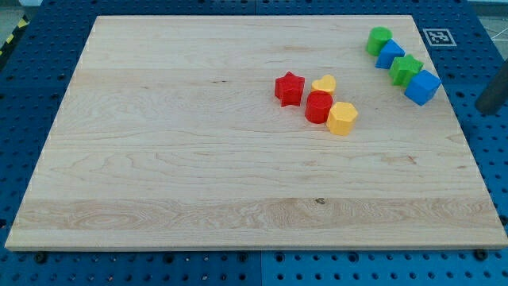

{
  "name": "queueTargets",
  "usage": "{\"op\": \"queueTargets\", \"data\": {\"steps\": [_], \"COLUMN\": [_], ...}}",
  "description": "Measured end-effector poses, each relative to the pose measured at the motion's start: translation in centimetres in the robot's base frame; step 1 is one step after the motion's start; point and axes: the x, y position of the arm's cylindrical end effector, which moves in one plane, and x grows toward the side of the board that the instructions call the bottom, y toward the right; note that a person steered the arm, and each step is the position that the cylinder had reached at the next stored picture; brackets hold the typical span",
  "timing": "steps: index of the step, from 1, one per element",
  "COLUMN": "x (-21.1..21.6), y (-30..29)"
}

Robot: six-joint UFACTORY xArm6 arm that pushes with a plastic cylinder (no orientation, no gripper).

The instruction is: Nudge the blue cube along with the green star to left

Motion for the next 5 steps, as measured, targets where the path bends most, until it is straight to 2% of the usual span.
{"op": "queueTargets", "data": {"steps": [5], "x": [-0.5], "y": [-5.3]}}
